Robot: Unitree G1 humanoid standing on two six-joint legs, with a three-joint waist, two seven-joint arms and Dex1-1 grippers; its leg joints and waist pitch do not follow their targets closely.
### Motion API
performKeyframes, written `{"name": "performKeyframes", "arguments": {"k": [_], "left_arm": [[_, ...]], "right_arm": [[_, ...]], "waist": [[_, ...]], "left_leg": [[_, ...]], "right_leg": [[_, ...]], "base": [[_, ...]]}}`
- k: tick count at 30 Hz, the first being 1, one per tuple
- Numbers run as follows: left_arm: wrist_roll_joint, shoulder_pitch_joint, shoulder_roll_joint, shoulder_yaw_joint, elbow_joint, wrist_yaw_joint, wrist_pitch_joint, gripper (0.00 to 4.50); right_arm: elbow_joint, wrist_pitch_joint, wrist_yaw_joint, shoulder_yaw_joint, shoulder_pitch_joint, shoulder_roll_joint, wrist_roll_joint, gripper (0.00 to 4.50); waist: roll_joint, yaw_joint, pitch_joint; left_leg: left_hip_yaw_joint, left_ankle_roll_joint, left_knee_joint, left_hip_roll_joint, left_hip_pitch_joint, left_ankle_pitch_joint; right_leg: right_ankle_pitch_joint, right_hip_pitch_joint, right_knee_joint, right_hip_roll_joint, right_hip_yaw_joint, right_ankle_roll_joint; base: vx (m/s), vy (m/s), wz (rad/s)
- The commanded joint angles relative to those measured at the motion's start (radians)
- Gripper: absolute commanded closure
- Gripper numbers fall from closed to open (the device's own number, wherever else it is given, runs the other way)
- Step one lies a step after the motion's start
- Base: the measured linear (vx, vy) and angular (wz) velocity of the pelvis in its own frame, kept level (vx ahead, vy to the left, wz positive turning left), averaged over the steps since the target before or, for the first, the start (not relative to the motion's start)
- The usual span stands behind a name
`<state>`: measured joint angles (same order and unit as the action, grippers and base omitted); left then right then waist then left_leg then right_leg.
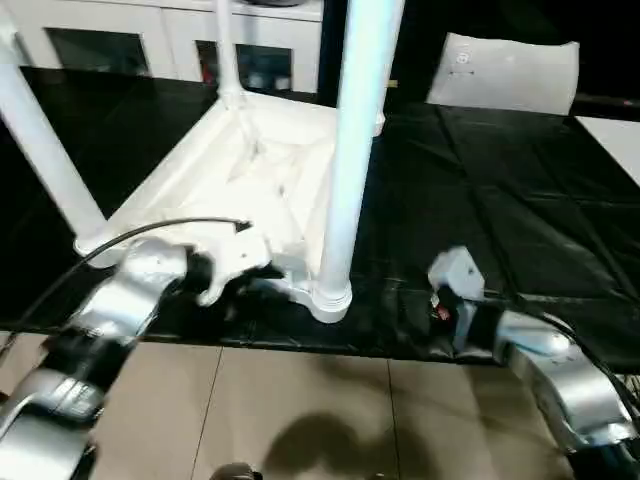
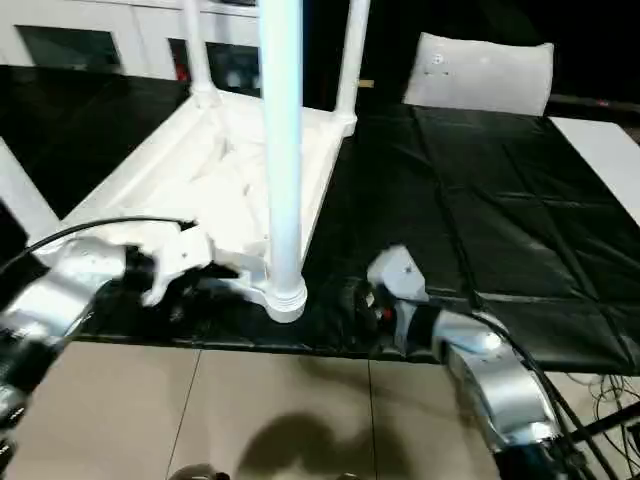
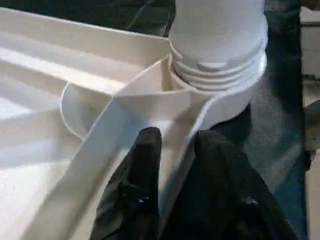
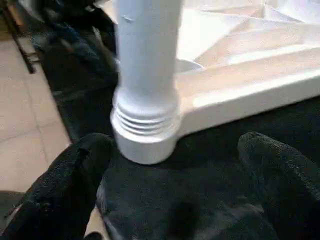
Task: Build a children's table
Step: Rotate table base
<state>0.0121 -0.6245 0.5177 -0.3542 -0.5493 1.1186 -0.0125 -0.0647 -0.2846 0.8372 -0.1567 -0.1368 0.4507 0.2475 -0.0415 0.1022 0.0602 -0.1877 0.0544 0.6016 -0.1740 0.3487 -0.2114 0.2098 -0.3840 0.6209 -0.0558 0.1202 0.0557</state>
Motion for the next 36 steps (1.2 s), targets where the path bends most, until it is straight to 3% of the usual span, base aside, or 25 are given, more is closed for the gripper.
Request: {"name": "performKeyframes", "arguments": {"k": [1,9,12,13,14,15,16,17,19,22,24,25,26,27,29,32,36], "left_arm": [[0.029,-0.031,-0.012,-0.012,-0.04,-0.023,-0.035,3.5],[0.132,-0.112,-0.036,-0.096,-0.198,0.011,-0.124,4.1],[0.187,-0.144,-0.03,-0.139,-0.246,0.028,-0.151,4.24],[0.204,-0.16,-0.028,-0.159,-0.259,0.059,-0.147,4.35],[0.204,-0.16,-0.028,-0.159,-0.259,0.059,-0.147,4.42],[0.219,-0.185,-0.024,-0.19,-0.271,0.136,-0.121,4.45],[0.216,-0.193,-0.025,-0.194,-0.273,0.165,-0.101,4.48],[0.214,-0.196,-0.026,-0.196,-0.274,0.179,-0.092,4.49],[0.205,-0.21,-0.03,-0.199,-0.279,0.225,-0.054,4.49],[0.194,-0.23,-0.037,-0.201,-0.286,0.273,0.003,4.49],[0.194,-0.259,-0.058,-0.185,-0.328,0.257,0.016,4.49],[0.136,-0.275,-0.111,-0.108,-0.352,0.163,0.107,4.49],[0.129,-0.275,-0.117,-0.1,-0.352,0.153,0.118,4.49],[0.057,-0.272,-0.162,-0.026,-0.338,0.095,0.227,4.49],[0.034,-0.267,-0.172,-0.005,-0.326,0.087,0.263,4.49],[0.021,-0.234,-0.189,0.033,-0.287,0.032,0.332,4.49],[0.021,-0.179,-0.208,0.082,-0.238,-0.061,0.4,4.49]], "right_arm": [[-0.033,-0.02,0.026,-0.005,0.011,0.015,0.019,0.0],[-0.069,-0.037,0.056,-0.013,0.034,0.045,0.031,0.0],[-0.079,-0.042,0.068,-0.013,0.037,0.055,0.035,0.0],[-0.084,-0.044,0.077,-0.011,0.037,0.061,0.039,0.0],[-0.084,-0.044,0.077,-0.011,0.037,0.061,0.039,0.0],[-0.089,-0.048,0.091,-0.006,0.035,0.072,0.044,0.0],[-0.087,-0.046,0.094,-0.004,0.033,0.076,0.043,0.0],[-0.086,-0.045,0.095,-0.004,0.031,0.078,0.043,0.0],[-0.081,-0.041,0.097,-0.001,0.025,0.083,0.04,0.0],[-0.072,-0.034,0.097,0.004,0.013,0.089,0.035,0.0],[-0.064,-0.032,0.094,0.014,0.0,0.09,0.034,0.0],[-0.054,-0.024,0.079,0.024,-0.012,0.085,0.029,0.0],[-0.053,-0.023,0.077,0.025,-0.013,0.085,0.028,0.0],[-0.047,-0.017,0.063,0.031,-0.02,0.081,0.022,0.0],[-0.046,-0.016,0.059,0.032,-0.021,0.08,0.021,0.0],[-0.041,-0.01,0.046,0.034,-0.023,0.075,0.015,0.0],[-0.043,-0.006,0.039,0.034,-0.023,0.072,0.015,0.0]], "waist": [[0.013,0.007,-0.065],[0.014,0.018,-0.062],[0.012,0.016,-0.058],[0.012,0.016,-0.052],[0.012,0.016,-0.052],[0.008,0.012,-0.045],[0.009,0.013,-0.05],[0.007,0.01,-0.053],[0.008,0.007,-0.055],[0.008,0.002,-0.065],[0.01,0.004,-0.067],[0.008,0.003,-0.066],[0.008,0.003,-0.066],[0.007,0.009,-0.068],[0.011,0.016,-0.069],[0.01,0.018,-0.067],[0.01,0.018,-0.059]], "left_leg": [[0.038,-0.046,-0.069,-0.076,-0.003,-0.111],[0.041,-0.034,-0.074,-0.08,-0.01,-0.143],[0.042,-0.03,-0.077,-0.079,-0.011,-0.175],[0.041,-0.026,-0.078,-0.076,-0.018,-0.21],[0.041,-0.026,-0.078,-0.076,-0.018,-0.21],[0.046,-0.02,-0.083,-0.074,-0.02,-0.24],[0.046,-0.018,-0.08,-0.072,-0.025,-0.242],[0.047,-0.019,-0.082,-0.073,-0.017,-0.215],[0.048,-0.024,-0.082,-0.075,-0.013,-0.199],[0.044,-0.04,-0.076,-0.078,-0.009,-0.117],[0.038,-0.054,-0.072,-0.073,-0.011,-0.093],[0.038,-0.061,-0.071,-0.073,-0.006,-0.08],[0.038,-0.061,-0.071,-0.073,-0.006,-0.08],[0.035,-0.064,-0.068,-0.075,-0.011,-0.08],[0.034,-0.066,-0.066,-0.077,-0.011,-0.072],[0.038,-0.063,-0.071,-0.081,-0.012,-0.094],[0.037,-0.06,-0.072,-0.076,-0.014,-0.133]], "right_leg": [[0.151,0.06,-0.086,-0.123,-0.088,0.112],[0.238,0.055,-0.098,-0.127,-0.085,0.09],[0.32,0.053,-0.111,-0.131,-0.082,0.071],[0.413,0.051,-0.126,-0.133,-0.08,0.047],[0.413,0.051,-0.126,-0.133,-0.08,0.047],[0.491,0.052,-0.135,-0.134,-0.077,0.02],[0.523,0.052,-0.141,-0.136,-0.077,0.003],[0.483,0.058,-0.133,-0.136,-0.079,0.007],[0.449,0.058,-0.129,-0.134,-0.078,0.016],[0.23,0.062,-0.098,-0.132,-0.084,0.095],[0.168,0.063,-0.095,-0.13,-0.084,0.122],[0.139,0.067,-0.089,-0.129,-0.084,0.136],[0.139,0.067,-0.089,-0.129,-0.084,0.136],[0.138,0.067,-0.088,-0.132,-0.082,0.158],[0.127,0.067,-0.087,-0.132,-0.082,0.176],[0.153,0.068,-0.088,-0.132,-0.081,0.166],[0.287,0.064,-0.11,-0.132,-0.077,0.122]], "base": [[0.0,0.0,0.0],[0.0,0.0,0.0],[0.0,0.0,0.0],[0.0,0.0,0.0],[0.0,0.0,0.0],[0.0,0.0,0.0],[0.0,0.0,0.0],[0.0,0.0,0.0],[0.0,0.0,0.0],[0.0,0.0,0.0],[0.0,0.0,0.0],[0.0,0.0,0.0],[0.0,0.0,0.0],[0.0,0.0,0.0],[0.0,0.0,0.0],[0.0,0.0,0.0],[0.0,0.0,0.0]]}}
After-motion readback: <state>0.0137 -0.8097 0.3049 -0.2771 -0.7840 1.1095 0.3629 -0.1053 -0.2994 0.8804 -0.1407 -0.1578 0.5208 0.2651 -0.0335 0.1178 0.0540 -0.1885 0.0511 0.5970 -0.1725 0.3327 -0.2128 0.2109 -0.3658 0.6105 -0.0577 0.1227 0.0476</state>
